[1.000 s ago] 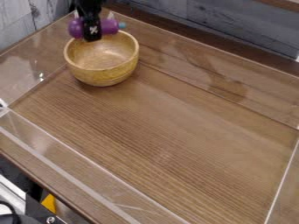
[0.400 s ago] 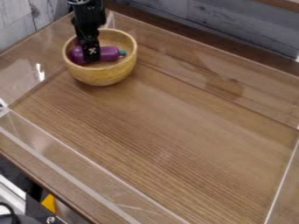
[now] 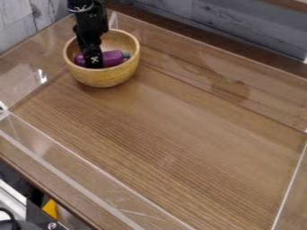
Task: Put the purple eggplant in the brown bowl
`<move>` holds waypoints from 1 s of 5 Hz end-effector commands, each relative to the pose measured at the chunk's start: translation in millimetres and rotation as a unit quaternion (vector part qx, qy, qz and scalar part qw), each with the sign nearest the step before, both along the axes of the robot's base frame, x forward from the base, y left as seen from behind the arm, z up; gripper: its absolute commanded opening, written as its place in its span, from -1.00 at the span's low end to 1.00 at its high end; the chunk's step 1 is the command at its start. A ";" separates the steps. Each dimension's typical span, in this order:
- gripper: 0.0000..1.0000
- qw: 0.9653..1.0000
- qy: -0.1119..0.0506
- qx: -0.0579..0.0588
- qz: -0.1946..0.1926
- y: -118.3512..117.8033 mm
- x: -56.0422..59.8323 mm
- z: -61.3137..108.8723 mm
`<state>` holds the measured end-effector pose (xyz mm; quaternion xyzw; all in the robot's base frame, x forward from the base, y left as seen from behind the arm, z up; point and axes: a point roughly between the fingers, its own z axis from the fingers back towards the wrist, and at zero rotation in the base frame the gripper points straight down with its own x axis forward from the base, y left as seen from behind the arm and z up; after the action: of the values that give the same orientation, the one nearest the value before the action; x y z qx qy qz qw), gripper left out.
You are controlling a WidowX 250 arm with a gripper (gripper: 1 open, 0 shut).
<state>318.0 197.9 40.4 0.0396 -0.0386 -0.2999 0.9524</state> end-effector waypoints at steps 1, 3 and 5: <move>1.00 0.999 -0.041 0.021 0.009 -10.4 2.6 24.5; 1.00 0.999 -0.039 0.011 0.010 -22.1 0.3 15.6; 1.00 0.999 -0.042 -0.004 -0.008 -15.9 6.5 13.7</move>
<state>316.1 175.1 35.3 0.0261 -0.0590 -0.3067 0.9496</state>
